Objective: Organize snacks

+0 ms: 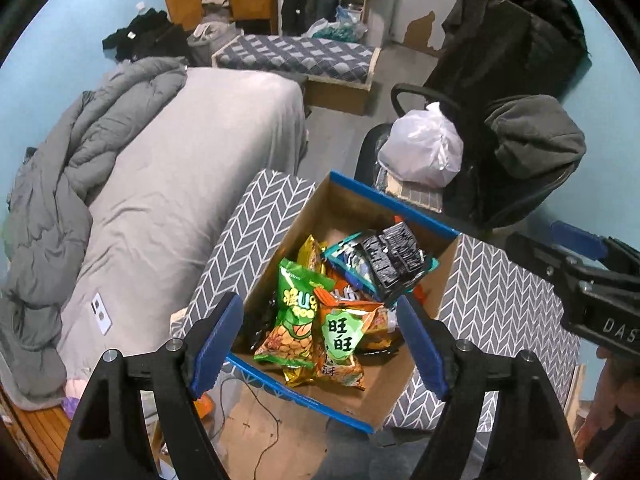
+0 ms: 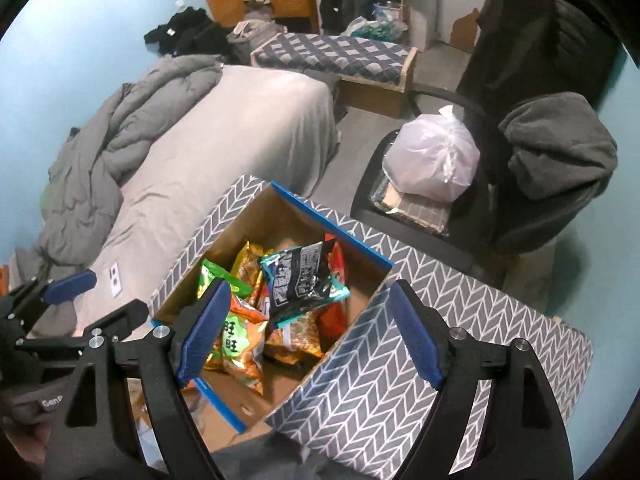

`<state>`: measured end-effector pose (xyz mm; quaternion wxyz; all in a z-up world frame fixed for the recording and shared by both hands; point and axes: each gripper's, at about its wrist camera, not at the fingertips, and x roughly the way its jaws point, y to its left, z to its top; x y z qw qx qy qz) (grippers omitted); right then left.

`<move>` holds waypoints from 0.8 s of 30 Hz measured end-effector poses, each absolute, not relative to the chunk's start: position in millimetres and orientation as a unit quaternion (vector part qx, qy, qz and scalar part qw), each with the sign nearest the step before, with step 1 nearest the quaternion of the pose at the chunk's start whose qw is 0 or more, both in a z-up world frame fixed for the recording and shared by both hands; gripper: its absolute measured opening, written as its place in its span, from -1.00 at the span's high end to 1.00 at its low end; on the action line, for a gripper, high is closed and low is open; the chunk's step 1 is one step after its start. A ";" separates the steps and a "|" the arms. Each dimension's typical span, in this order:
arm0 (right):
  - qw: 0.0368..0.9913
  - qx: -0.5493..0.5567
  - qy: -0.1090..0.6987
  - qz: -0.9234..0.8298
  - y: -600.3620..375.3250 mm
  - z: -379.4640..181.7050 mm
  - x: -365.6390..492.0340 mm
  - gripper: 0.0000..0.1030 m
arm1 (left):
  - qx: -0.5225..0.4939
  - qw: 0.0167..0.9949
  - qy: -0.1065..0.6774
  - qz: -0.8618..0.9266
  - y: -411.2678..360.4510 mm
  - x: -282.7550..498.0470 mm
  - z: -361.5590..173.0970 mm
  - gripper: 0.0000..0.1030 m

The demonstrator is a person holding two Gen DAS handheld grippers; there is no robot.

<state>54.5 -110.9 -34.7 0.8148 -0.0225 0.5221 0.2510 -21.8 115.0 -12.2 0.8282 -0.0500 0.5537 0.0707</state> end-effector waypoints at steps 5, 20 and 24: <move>0.821 -0.017 0.518 0.241 -121.8 -27.2 42.9 -0.58 | -0.041 0.831 0.552 0.059 108.3 -24.4 -6.4 -0.56; 0.826 0.000 0.523 0.213 -141.1 -27.7 19.1 -0.58 | -0.029 0.836 0.545 0.054 103.6 -30.4 4.9 -0.56; 0.827 0.006 0.522 0.209 -143.5 -26.9 16.8 -0.58 | -0.030 0.835 0.547 0.050 102.6 -30.8 4.5 -0.56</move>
